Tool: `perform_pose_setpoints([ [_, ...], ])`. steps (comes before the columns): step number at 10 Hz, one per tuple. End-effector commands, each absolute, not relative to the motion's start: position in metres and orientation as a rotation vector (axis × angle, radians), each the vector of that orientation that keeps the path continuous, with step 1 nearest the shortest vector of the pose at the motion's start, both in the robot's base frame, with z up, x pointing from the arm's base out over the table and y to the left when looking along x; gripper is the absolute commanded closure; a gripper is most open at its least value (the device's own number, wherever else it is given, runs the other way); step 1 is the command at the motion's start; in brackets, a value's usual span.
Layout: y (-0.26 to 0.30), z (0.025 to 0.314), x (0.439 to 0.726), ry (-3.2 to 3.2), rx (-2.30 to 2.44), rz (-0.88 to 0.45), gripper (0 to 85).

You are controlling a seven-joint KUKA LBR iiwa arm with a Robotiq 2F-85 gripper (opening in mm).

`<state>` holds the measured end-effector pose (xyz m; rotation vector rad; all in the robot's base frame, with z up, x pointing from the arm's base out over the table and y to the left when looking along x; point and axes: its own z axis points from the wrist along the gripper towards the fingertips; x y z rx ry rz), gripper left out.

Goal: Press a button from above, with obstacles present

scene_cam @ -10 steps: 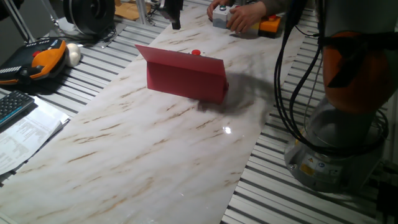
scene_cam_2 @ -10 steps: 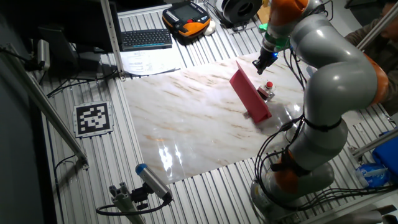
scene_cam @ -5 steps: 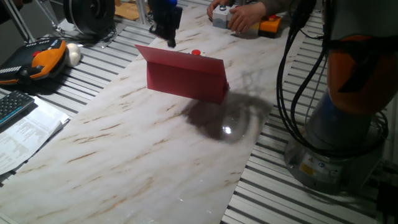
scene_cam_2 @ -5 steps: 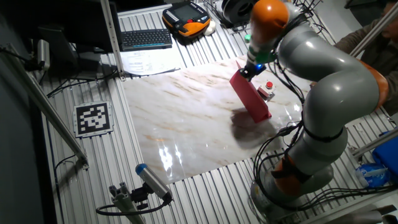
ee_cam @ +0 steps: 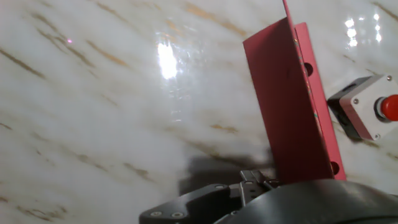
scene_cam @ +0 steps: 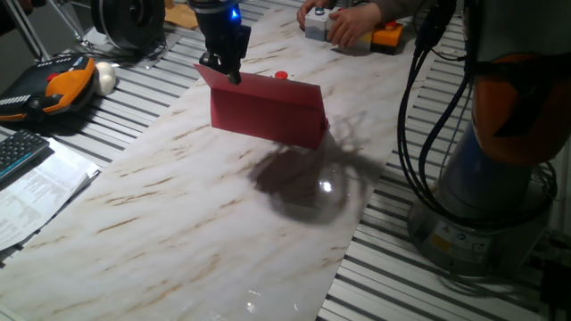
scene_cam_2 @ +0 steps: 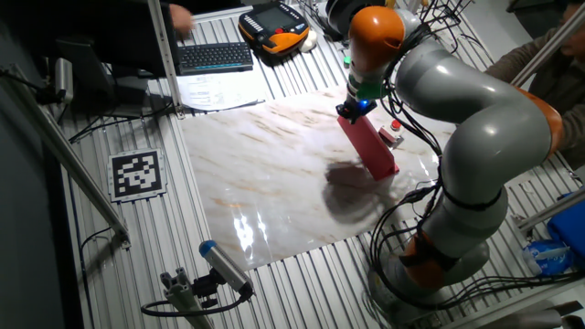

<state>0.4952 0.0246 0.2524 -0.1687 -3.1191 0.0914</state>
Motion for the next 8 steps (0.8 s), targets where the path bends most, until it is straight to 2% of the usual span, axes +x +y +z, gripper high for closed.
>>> perform_pose_setpoints([
  [1,0.0253,0.2515,0.4960,-3.126,-0.158,0.087,85.0],
  [8,0.0219,0.2470,0.5027,-3.141,-0.129,0.096,85.0],
])
